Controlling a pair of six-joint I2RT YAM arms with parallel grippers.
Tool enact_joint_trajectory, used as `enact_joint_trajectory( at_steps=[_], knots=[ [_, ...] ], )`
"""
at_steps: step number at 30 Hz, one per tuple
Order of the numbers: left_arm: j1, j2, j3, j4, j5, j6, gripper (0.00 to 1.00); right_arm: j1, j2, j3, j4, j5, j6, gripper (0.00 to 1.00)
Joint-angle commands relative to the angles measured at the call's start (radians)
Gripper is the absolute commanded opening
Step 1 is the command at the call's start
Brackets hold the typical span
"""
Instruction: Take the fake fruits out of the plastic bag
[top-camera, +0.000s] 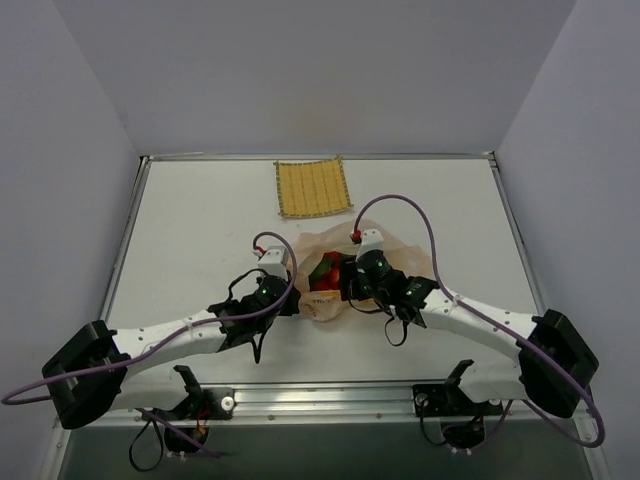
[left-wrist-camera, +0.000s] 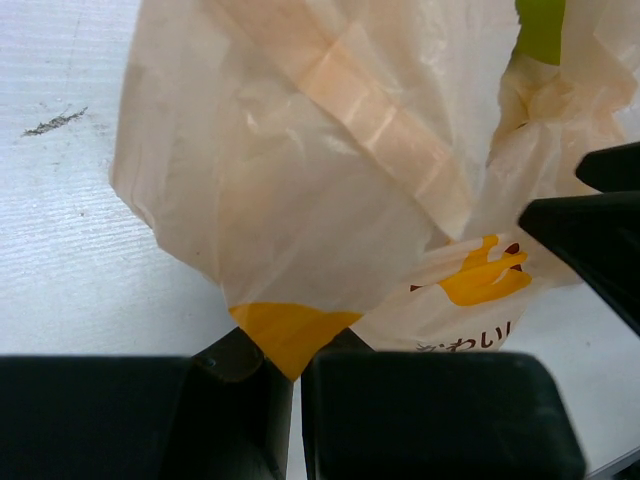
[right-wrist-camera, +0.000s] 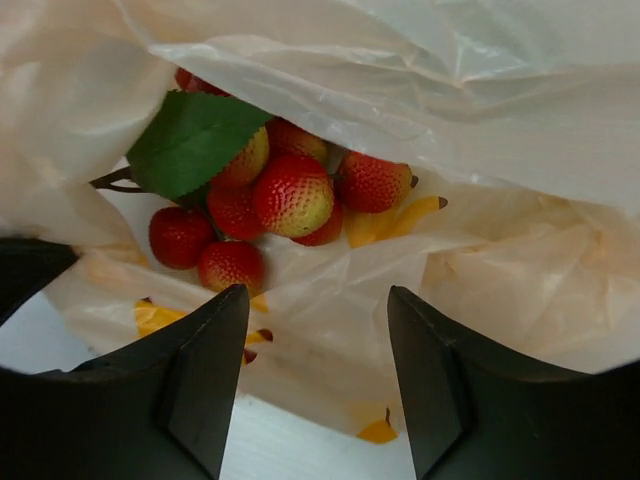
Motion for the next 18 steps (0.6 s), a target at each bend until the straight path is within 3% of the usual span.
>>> enact_joint_trajectory(
  at_steps=[1, 8, 14, 15, 18],
  knots=[
    [-0.007, -0.013, 0.035, 0.003, -0.031, -0.004, 0.02, -0.017, 0.074, 0.045, 0.139, -0.029, -0.094, 0.54],
    [-0.005, 0.0, 0.007, 0.031, -0.025, -0.012, 0.02, -0.054, 0.239, 0.101, 0.222, -0.125, -0.153, 0.73],
    [-0.004, 0.01, 0.006, 0.04, -0.022, -0.01, 0.02, -0.043, 0.363, 0.153, 0.257, -0.228, -0.152, 0.75],
    [-0.002, 0.009, 0.006, 0.04, -0.024, -0.01, 0.02, -0.043, 0.378, 0.153, 0.263, -0.225, -0.151, 0.74],
    [-0.002, 0.001, 0.007, 0.031, -0.027, -0.009, 0.02, -0.04, 0.372, 0.154, 0.276, -0.205, -0.149, 0.47]
  ],
)
